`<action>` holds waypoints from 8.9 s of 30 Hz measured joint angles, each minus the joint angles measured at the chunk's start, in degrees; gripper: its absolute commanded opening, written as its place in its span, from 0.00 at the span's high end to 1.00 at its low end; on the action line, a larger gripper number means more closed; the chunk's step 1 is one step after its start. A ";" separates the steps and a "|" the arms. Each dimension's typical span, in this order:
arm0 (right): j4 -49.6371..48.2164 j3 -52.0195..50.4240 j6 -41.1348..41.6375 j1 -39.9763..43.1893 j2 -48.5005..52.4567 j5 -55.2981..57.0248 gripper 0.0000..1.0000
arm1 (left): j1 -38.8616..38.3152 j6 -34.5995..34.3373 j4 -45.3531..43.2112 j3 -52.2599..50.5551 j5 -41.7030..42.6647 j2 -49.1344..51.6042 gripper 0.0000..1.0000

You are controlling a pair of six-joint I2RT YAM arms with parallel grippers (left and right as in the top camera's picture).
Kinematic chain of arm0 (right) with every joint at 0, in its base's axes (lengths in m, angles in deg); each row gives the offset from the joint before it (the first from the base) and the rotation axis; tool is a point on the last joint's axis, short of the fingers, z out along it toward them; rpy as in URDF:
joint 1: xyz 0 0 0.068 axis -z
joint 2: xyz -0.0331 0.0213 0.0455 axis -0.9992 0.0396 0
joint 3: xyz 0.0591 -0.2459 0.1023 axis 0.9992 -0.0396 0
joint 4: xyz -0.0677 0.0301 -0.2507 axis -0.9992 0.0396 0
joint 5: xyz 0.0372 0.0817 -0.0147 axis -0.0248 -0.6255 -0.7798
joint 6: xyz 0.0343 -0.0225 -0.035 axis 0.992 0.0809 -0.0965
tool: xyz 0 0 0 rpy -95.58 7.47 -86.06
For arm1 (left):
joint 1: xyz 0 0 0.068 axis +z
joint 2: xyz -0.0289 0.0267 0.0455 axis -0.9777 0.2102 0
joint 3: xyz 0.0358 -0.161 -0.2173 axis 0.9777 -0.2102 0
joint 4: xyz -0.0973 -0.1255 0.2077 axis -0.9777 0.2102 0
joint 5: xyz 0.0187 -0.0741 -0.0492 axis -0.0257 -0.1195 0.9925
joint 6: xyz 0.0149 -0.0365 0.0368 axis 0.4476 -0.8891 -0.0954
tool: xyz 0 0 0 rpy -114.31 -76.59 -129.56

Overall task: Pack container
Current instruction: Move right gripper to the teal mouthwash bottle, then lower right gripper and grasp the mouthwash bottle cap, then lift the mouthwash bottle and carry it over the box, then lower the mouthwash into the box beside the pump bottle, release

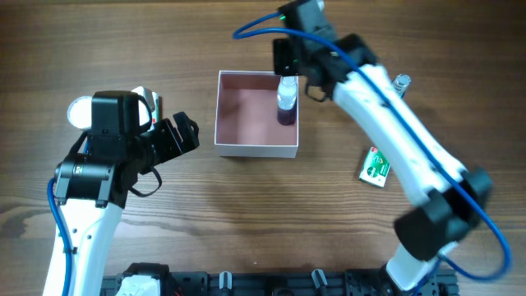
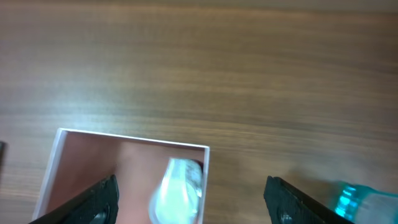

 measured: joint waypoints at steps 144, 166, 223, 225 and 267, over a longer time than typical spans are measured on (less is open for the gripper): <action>11.63 5.99 -3.80 3.85 -9.77 -12.20 0.96 | 0.00 -0.02 1.05 0.00 0.00 0.00 0.00; 7.13 5.95 1.25 -7.48 -3.78 -9.42 0.96 | 0.00 -0.02 1.05 0.00 0.00 0.00 0.00; 6.56 5.95 14.05 -5.88 16.70 -9.01 0.85 | 0.00 -0.02 1.31 0.00 0.00 0.00 0.00; 6.19 5.95 14.05 -5.88 16.92 -9.01 0.83 | 0.00 -0.02 1.31 0.00 0.00 0.00 0.00; 3.37 6.27 10.75 -5.88 13.81 -9.42 0.30 | 0.00 -0.02 1.31 0.02 0.00 0.00 0.00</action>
